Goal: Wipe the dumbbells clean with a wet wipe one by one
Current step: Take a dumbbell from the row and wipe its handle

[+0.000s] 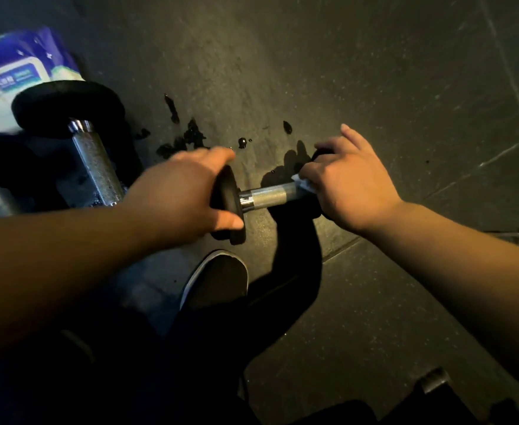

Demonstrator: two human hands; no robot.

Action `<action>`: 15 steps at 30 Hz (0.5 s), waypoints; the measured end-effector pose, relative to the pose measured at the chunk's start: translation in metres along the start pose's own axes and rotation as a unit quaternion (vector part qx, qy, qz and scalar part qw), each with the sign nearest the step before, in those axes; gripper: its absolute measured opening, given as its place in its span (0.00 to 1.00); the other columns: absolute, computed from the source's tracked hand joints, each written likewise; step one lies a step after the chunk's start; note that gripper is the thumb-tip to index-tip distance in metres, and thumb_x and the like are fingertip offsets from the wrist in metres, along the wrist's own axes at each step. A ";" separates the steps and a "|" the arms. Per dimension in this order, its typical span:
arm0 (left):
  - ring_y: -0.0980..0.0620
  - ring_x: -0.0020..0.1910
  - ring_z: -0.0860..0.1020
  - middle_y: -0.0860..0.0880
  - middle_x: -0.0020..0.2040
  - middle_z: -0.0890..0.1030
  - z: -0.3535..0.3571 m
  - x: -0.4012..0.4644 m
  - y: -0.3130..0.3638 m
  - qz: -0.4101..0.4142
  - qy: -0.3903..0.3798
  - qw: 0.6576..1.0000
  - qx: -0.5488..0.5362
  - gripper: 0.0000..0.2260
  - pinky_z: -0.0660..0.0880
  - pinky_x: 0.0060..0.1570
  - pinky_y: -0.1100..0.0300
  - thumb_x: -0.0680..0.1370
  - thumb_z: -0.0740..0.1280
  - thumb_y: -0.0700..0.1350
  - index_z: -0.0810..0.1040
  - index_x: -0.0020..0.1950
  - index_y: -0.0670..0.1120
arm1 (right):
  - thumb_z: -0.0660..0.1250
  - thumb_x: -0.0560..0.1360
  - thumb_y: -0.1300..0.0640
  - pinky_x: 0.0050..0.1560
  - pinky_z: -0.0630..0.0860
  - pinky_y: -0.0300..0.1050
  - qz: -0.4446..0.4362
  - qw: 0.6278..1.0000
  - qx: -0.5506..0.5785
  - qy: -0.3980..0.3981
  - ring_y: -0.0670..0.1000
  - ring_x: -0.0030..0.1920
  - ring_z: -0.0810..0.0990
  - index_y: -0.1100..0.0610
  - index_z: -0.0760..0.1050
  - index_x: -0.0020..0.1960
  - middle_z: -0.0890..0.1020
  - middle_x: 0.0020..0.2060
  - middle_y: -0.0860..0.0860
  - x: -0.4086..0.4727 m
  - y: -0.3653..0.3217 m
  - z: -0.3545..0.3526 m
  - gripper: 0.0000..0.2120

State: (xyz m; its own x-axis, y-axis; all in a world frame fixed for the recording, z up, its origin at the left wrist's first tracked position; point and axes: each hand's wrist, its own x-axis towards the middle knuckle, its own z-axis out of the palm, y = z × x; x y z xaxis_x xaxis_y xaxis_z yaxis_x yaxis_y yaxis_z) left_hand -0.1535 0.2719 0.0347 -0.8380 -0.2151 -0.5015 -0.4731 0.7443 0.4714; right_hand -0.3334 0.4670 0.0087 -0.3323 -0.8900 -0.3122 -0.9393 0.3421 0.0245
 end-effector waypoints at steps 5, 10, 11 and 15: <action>0.48 0.55 0.77 0.51 0.56 0.77 -0.022 0.022 -0.016 -0.038 0.085 0.995 -0.045 0.19 0.74 0.57 0.48 0.73 0.70 0.59 0.76 0.61 0.55 | 0.66 0.75 0.55 0.77 0.54 0.57 0.029 0.998 -0.003 0.063 0.58 0.70 0.70 0.51 0.83 0.54 0.85 0.46 0.50 0.011 0.001 -0.003 0.11; 0.45 0.66 0.72 0.46 0.67 0.74 -0.017 0.023 -0.008 -0.023 0.085 0.995 0.043 0.29 0.71 0.63 0.47 0.76 0.61 0.64 0.70 0.70 0.47 | 0.67 0.75 0.56 0.77 0.54 0.58 0.053 0.994 0.000 0.092 0.59 0.71 0.71 0.52 0.83 0.54 0.85 0.45 0.50 0.025 0.002 -0.005 0.10; 0.46 0.70 0.68 0.46 0.72 0.70 -0.015 0.021 -0.008 -0.025 0.057 0.996 0.061 0.36 0.69 0.67 0.47 0.74 0.61 0.68 0.65 0.74 0.47 | 0.67 0.74 0.55 0.77 0.54 0.58 0.056 0.994 0.000 0.093 0.59 0.71 0.71 0.52 0.83 0.54 0.85 0.45 0.50 0.027 0.001 -0.005 0.10; 0.47 0.77 0.57 0.47 0.80 0.56 -0.016 0.023 -0.008 -0.022 -0.008 0.995 0.095 0.54 0.61 0.73 0.49 0.66 0.68 0.72 0.47 0.80 0.46 | 0.67 0.75 0.55 0.78 0.52 0.59 0.060 0.993 -0.004 0.099 0.59 0.71 0.70 0.52 0.83 0.55 0.85 0.45 0.50 0.029 0.002 -0.005 0.11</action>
State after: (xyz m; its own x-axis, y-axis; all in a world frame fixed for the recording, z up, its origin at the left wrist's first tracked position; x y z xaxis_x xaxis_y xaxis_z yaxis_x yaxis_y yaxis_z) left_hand -0.1732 0.2505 0.0312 -0.8125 -0.2413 -0.5306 -0.4484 0.8405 0.3043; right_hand -0.3451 0.4407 0.0047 -0.4509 -0.8853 -0.1139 -0.8926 0.4470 0.0586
